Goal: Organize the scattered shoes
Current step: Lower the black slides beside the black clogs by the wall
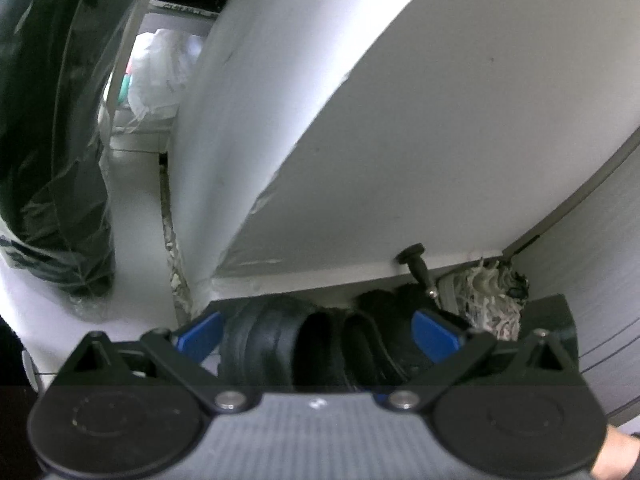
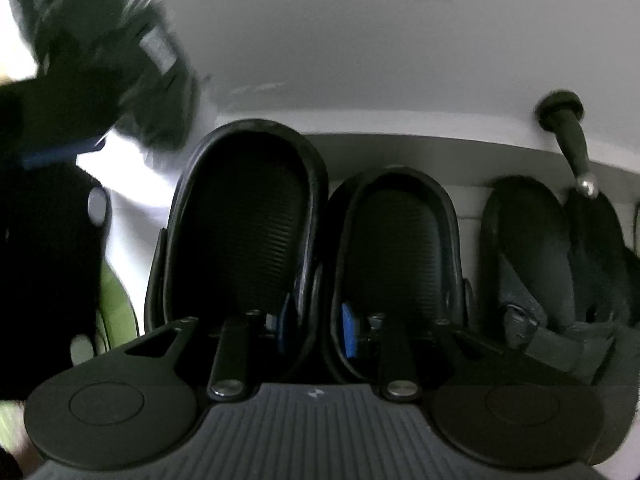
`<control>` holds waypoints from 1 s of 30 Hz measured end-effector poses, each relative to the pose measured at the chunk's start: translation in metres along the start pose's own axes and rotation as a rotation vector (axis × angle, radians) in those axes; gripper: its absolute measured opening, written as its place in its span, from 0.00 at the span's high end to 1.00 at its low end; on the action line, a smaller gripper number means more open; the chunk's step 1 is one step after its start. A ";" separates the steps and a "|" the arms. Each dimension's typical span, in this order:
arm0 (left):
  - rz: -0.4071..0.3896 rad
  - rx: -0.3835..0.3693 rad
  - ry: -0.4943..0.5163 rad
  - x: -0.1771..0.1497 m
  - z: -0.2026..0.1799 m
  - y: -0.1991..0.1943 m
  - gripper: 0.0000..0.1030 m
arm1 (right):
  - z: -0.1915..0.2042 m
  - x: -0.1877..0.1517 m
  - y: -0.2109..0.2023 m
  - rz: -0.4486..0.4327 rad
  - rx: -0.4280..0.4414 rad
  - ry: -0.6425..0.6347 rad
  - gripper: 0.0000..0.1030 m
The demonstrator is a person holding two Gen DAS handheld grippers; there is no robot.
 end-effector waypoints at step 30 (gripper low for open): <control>0.132 0.068 -0.008 -0.019 0.011 0.021 0.01 | -0.038 -0.070 -0.039 -0.009 -0.105 0.197 0.21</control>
Point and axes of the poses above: each gripper's, at about its wrist camera, not at the fingertips, and y roughly the way its jaws point, z to its left, x to its top, the point moved 4 cm from there along y, roughly the way its jaws point, and after that the axes turned 10 degrees about -z, right-handed, at the moved point
